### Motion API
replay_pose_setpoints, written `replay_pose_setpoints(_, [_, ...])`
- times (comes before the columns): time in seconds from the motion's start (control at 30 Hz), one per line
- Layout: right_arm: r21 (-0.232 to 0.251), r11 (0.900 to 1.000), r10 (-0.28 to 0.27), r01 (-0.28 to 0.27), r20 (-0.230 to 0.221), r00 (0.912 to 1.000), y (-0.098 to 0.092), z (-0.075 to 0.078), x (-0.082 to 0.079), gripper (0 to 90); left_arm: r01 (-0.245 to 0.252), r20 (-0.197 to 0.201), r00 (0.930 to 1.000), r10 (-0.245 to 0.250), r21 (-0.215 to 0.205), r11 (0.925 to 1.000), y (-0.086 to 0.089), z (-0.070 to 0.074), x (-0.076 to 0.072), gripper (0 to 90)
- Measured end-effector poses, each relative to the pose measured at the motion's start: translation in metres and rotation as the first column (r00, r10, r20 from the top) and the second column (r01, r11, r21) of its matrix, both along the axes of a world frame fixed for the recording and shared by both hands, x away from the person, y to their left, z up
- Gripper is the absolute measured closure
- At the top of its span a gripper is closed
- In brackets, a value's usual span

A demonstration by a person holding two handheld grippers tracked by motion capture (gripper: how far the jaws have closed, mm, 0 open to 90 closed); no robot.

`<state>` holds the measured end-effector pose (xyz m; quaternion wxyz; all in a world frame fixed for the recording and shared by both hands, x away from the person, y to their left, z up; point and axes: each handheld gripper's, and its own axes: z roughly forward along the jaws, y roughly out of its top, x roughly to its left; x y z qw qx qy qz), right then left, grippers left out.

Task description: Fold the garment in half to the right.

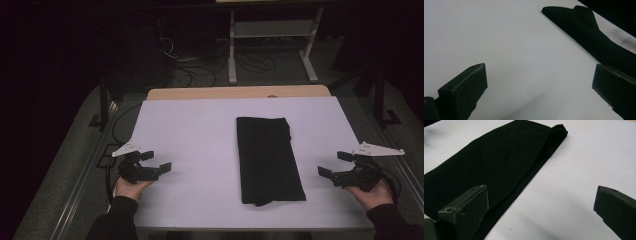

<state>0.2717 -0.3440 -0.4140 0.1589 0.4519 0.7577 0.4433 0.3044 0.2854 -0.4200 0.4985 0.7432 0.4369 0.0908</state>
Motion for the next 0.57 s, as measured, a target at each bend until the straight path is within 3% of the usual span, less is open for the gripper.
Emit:
replay_pose_setpoints(0.13, [-0.007, 1.000, -0.006, 0.006, 0.011, 0.9999, -0.001, -0.004, -0.004, 0.0, -0.012, 0.009, 0.9999, 0.011, 0.010, 0.9999, 0.006, -0.003, -0.004, 0.0])
replay_pose_setpoints(0.23, [-0.005, 1.000, -0.017, 0.017, 0.001, 0.9999, -0.005, -0.009, -0.006, 0.0, -0.009, 0.021, 0.9998, 0.008, 0.045, 0.9989, 0.009, -0.003, -0.007, 0.0])
replay_pose_setpoints(0.57, [0.021, 0.999, -0.025, 0.025, 0.005, 0.9997, -0.009, -0.012, -0.007, 0.0, -0.010, 0.050, 0.9987, 0.007, 0.064, 0.9979, 0.011, -0.002, -0.011, 0.0])
